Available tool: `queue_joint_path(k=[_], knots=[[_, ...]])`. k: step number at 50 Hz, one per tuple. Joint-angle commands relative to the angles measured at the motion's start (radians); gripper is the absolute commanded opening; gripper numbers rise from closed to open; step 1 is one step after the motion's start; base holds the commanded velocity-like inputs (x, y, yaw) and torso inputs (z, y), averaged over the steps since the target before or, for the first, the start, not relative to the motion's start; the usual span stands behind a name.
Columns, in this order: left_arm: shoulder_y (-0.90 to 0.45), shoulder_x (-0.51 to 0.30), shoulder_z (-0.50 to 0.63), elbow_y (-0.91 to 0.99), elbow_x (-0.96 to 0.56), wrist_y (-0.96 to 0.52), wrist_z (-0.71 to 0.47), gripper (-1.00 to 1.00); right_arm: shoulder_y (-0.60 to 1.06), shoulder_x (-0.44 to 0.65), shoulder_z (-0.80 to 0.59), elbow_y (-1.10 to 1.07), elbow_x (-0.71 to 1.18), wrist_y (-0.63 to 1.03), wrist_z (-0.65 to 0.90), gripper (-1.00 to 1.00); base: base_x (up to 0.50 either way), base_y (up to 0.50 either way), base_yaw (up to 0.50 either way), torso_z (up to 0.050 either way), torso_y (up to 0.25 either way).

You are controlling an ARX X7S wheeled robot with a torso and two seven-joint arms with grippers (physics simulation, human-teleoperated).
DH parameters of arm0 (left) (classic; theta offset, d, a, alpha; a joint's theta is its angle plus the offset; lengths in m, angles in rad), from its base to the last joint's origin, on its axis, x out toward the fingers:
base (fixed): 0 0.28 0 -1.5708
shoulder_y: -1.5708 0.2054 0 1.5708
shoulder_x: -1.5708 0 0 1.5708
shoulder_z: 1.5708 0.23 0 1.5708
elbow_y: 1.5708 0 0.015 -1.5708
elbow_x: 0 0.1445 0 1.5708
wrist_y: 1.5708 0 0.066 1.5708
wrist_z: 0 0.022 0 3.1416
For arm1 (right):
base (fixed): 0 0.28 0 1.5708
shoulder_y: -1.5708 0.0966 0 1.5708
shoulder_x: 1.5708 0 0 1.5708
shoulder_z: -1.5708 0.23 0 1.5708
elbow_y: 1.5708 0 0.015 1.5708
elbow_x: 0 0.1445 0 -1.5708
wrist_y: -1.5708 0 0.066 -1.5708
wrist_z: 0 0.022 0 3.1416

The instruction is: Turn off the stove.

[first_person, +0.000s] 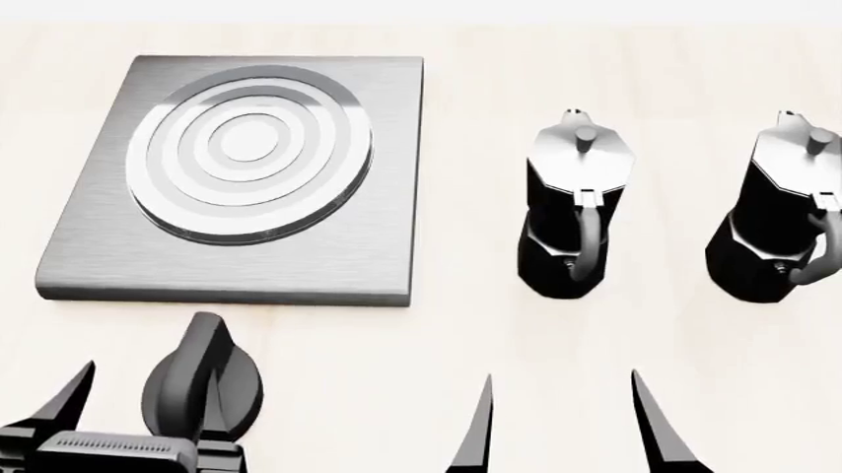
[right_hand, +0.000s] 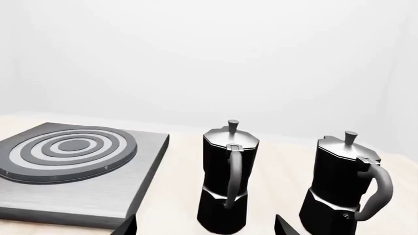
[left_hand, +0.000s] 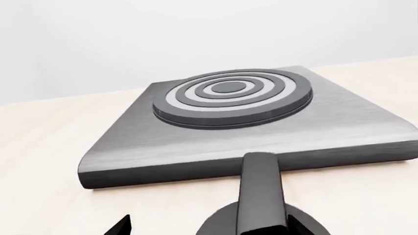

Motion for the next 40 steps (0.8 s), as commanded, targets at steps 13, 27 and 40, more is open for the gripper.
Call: queue_joint_path(k=[13, 27, 40], knots=[[0.056, -0.042, -0.041, -0.004, -0.038, -0.022, -0.056, 1.00, 0.003, 0.006, -0.003, 0.001, 0.006, -0.001, 0.004, 1.00, 0.00, 0.00, 0.00, 0.000, -0.002], [0.081, -0.056, -0.050, 0.026, -0.046, -0.027, -0.072, 1.00, 0.005, 0.007, -0.008, 0.006, 0.006, -0.004, 0.007, 1.00, 0.00, 0.00, 0.00, -0.001, -0.002], [0.104, -0.067, -0.059, 0.059, -0.056, -0.033, -0.085, 1.00, 0.005, 0.009, -0.010, 0.009, 0.006, -0.006, 0.010, 1.00, 0.00, 0.00, 0.00, -0.001, -0.002]])
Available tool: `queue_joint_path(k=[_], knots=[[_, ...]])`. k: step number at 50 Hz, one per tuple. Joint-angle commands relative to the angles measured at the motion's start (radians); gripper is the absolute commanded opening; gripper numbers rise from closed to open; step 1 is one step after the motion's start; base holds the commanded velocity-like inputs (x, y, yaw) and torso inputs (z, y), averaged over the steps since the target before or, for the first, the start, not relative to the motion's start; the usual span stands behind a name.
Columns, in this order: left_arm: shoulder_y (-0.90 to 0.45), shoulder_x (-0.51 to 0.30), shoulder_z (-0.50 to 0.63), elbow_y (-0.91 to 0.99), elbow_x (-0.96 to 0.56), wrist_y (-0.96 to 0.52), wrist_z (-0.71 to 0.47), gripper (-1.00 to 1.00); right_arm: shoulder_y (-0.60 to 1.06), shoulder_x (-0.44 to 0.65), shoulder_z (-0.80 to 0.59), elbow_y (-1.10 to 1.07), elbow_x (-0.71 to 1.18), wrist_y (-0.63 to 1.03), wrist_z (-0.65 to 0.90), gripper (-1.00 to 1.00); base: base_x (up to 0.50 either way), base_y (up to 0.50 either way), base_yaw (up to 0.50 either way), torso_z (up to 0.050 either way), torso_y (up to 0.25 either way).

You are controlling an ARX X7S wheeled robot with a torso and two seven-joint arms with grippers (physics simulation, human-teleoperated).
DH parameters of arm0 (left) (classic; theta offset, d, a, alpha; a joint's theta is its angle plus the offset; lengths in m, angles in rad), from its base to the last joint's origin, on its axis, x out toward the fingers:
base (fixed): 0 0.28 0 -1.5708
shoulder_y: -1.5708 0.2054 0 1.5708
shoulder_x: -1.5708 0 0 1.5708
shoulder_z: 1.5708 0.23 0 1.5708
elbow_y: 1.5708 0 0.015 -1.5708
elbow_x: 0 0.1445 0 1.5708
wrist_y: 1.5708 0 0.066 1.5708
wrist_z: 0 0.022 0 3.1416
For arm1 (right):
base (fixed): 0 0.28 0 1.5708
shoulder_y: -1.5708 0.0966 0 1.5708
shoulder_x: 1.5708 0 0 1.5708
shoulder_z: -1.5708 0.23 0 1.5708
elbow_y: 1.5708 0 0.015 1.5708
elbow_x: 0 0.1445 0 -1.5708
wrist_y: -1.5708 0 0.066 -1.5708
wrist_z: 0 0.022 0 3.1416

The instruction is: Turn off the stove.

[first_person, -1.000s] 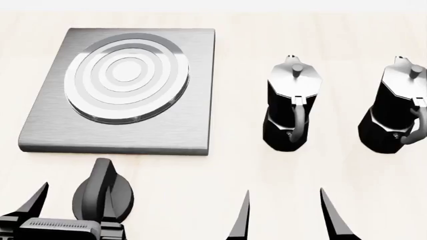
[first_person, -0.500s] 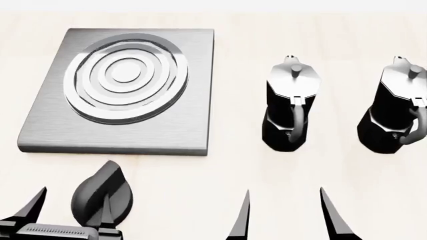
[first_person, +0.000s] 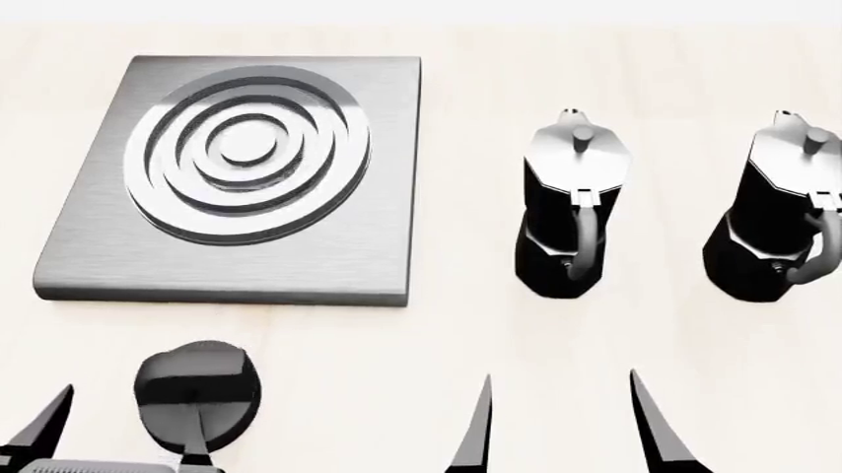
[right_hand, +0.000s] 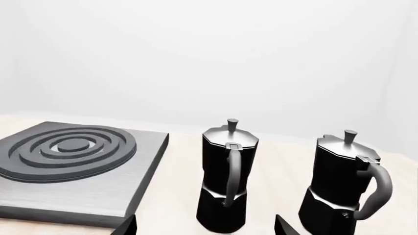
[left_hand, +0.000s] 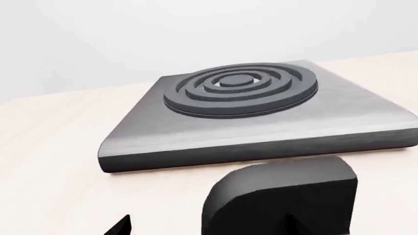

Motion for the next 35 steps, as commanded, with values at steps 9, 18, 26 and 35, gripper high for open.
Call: queue_joint_path(k=[9, 18, 26, 35], knots=[[0.028, -0.031, -0.059, -0.029, -0.049, -0.017, -0.058, 1.00, -0.001, 0.004, -0.003, 0.005, 0.003, -0.005, 0.003, 1.00, 0.00, 0.00, 0.00, 0.000, -0.002], [0.015, -0.027, -0.059, -0.052, -0.052, -0.024, -0.062, 1.00, -0.001, 0.007, -0.005, -0.003, 0.002, -0.002, 0.008, 1.00, 0.00, 0.00, 0.00, -0.001, -0.001], [-0.030, -0.023, -0.064, -0.090, -0.056, -0.032, -0.059, 1.00, 0.001, 0.008, -0.005, 0.000, 0.005, -0.003, 0.008, 1.00, 0.00, 0.00, 0.00, 0.000, -0.001], [-0.057, -0.035, -0.077, -0.078, -0.053, -0.033, -0.067, 1.00, 0.002, 0.009, -0.006, 0.002, 0.008, -0.005, 0.009, 1.00, 0.00, 0.00, 0.00, -0.001, -0.002]])
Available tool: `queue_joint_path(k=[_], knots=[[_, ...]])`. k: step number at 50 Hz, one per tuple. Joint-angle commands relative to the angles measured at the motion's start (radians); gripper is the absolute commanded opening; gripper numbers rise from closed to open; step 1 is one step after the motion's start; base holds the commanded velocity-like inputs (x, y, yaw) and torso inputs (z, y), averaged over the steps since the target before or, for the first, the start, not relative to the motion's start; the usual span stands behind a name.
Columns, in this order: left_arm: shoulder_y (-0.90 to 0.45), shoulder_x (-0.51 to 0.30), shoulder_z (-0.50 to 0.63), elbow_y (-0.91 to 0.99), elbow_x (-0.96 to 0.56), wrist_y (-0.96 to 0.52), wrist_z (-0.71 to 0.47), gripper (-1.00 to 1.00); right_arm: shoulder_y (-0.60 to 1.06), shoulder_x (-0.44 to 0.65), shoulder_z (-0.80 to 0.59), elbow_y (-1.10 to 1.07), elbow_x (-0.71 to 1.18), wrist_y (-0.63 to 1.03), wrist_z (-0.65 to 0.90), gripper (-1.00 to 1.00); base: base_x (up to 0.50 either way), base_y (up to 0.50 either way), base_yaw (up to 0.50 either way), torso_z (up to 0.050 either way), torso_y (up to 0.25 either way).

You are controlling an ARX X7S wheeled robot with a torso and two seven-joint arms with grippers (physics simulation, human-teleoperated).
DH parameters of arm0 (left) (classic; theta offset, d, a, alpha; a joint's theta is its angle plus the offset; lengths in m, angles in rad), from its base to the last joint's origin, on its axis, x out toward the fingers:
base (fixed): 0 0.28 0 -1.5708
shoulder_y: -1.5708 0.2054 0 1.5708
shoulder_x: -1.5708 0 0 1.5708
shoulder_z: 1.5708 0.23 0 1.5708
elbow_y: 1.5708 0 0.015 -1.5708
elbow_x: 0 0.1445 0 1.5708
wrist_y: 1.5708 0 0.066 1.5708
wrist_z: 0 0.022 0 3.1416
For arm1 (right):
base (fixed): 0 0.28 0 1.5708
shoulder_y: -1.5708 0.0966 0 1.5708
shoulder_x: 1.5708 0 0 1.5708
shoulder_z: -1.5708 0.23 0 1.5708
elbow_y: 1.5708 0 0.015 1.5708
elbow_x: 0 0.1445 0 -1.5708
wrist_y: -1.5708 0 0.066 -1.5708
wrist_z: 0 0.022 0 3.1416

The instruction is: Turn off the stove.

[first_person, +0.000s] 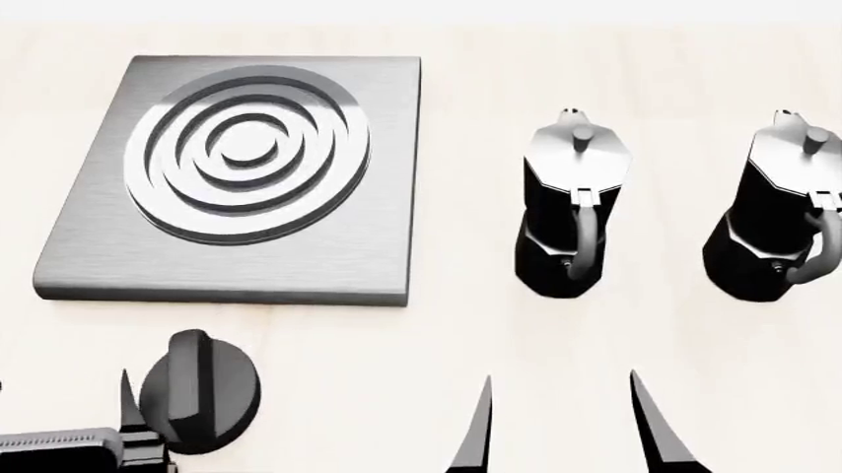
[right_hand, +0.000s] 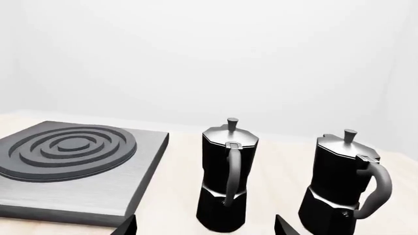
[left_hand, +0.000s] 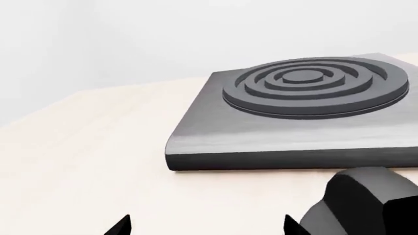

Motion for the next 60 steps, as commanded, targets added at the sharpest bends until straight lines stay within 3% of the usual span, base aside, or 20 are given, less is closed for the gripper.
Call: queue_joint_path(k=[1, 19, 60], knots=[[-0.018, -0.010, -0.007, -0.022, -0.029, -0.014, -0.001, 1.00, 0.001, 0.002, -0.002, 0.001, 0.002, -0.001, 0.002, 1.00, 0.00, 0.00, 0.00, 0.000, 0.000], [0.134, -0.114, -0.049, 0.387, -0.021, -0.094, -0.082, 1.00, 0.007, 0.002, -0.008, 0.013, 0.007, -0.002, 0.002, 1.00, 0.00, 0.00, 0.00, 0.000, 0.000], [0.138, -0.210, -0.055, 0.642, -0.176, -0.170, 0.000, 1.00, 0.113, 0.002, -0.029, -0.004, -0.012, 0.040, -0.005, 1.00, 0.00, 0.00, 0.00, 0.000, 0.000]])
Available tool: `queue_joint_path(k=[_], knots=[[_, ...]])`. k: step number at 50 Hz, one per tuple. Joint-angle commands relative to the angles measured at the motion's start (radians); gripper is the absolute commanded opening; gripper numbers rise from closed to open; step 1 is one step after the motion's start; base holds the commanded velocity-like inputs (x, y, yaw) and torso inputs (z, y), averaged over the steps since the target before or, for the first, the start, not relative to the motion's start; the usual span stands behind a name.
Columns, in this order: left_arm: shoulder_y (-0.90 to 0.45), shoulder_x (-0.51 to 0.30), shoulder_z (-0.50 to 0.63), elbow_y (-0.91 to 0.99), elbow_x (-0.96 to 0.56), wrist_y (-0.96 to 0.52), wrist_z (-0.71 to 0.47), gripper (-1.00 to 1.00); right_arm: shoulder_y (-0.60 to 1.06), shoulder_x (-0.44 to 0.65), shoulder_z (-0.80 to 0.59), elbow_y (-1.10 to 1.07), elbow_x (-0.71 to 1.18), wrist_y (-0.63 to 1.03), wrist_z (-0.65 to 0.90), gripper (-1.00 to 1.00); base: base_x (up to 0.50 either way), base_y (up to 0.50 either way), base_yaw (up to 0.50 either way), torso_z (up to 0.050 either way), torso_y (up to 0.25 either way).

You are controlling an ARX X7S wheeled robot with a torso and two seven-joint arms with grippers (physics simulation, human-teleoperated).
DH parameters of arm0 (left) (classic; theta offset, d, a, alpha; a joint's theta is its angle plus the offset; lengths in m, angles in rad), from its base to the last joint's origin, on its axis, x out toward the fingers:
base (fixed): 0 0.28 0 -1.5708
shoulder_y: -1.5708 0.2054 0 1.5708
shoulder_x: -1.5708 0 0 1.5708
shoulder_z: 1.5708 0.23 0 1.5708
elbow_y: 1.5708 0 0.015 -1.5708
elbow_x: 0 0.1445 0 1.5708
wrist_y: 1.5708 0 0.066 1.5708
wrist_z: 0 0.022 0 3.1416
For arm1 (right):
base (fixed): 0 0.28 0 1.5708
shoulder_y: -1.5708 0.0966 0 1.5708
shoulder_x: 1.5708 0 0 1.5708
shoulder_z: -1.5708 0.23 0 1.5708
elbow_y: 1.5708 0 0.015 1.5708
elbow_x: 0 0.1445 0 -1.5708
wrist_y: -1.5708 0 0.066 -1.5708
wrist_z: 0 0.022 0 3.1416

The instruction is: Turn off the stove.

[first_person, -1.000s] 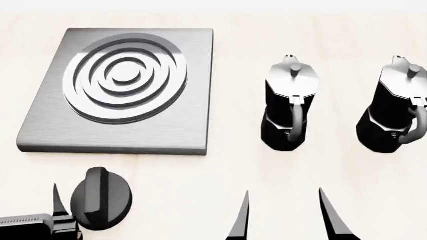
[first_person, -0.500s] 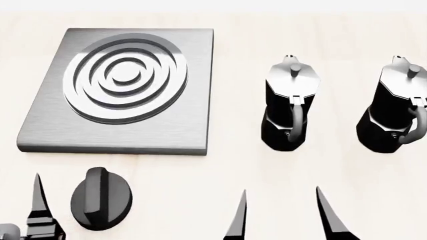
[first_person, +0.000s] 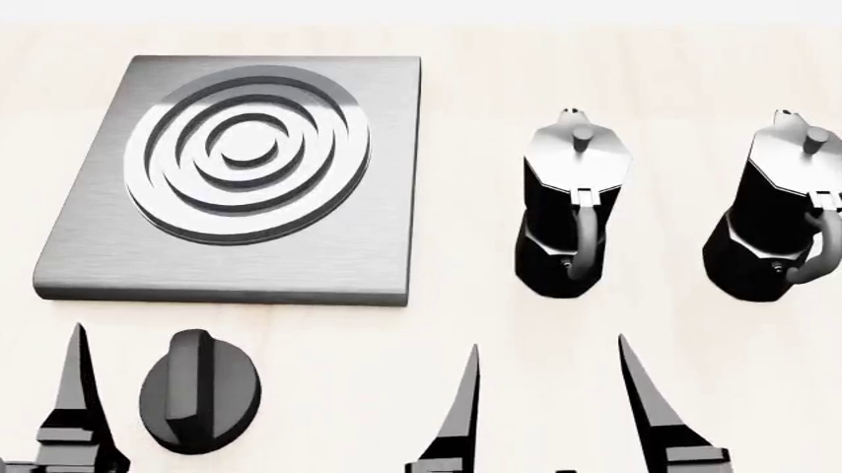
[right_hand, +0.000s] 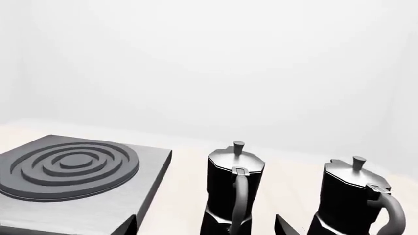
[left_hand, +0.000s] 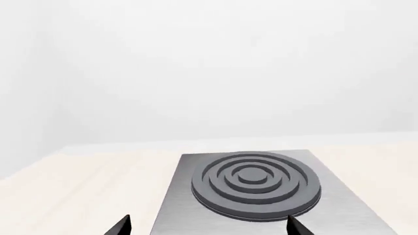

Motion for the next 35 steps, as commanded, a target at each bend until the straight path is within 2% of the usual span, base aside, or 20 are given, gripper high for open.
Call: queue_joint_path(k=[1, 35], knots=[[-0.013, -0.017, 0.002, 0.055, -0.022, -0.028, 0.004, 1.00, 0.037, 0.001, 0.002, -0.020, 0.008, 0.034, -0.002, 1.00, 0.00, 0.00, 0.00, 0.000, 0.000], [-0.036, -0.059, -0.016, 0.182, -0.068, -0.094, -0.016, 1.00, 0.115, 0.012, 0.006, -0.096, 0.027, 0.118, 0.000, 1.00, 0.00, 0.00, 0.00, 0.000, 0.000]])
